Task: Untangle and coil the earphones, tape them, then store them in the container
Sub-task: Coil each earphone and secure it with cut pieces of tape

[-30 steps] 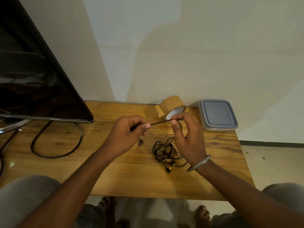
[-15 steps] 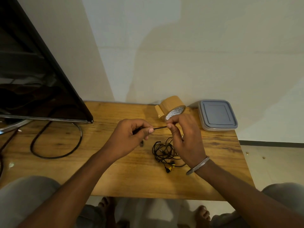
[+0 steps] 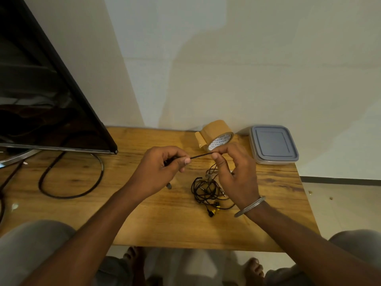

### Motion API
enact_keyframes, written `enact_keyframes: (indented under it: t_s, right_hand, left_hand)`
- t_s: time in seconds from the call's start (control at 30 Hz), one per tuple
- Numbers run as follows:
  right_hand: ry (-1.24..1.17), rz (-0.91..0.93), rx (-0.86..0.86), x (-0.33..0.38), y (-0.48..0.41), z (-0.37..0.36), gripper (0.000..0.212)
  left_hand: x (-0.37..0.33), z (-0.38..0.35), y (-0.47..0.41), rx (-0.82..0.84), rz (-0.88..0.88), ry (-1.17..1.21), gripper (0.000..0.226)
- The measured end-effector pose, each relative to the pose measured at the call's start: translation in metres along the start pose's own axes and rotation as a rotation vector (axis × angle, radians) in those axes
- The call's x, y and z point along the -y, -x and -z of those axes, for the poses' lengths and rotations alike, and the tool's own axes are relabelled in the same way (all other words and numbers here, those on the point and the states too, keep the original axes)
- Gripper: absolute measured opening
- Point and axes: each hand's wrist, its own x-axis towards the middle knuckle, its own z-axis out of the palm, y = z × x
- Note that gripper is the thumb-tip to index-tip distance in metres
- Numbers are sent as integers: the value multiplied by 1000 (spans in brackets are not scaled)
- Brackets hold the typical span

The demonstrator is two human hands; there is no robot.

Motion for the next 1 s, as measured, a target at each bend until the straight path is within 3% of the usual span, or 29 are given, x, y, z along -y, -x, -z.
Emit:
enact_keyframes:
  t_s: [0.13,0.2,0.3,0.47,0.6,0.67,0.77,1.0]
  right_hand:
    - [51,24,184,1,3,-2,40]
    - [119,116,235,-1,5,-5,26]
    - [145,166,183,-3,6,-3,6]
    - [98,48,9,-5,2,-1,4]
    - [164,99,170,-3,4,-2,36]
    - [197,176,229,-3,5,-3,27]
    - [217,214,185,-3,5,-2,10]
    - [128,48,-43,-9,-2,3,6]
  left_hand:
    - [0,-1,2,3,20,-1,11]
    - [0,-3,3,37,1,-7,10]
    - [1,-5,2,77,-18,-5,10]
    - [3,2,-1,6,-15,-76,11]
    - [4,0,0,28,-26,-59,12]
    - [4,-2,1,69,-33,-54,13]
    - [3,-4,1,99,-41,-62,11]
    - [7,2,-2,34,6,-62,11]
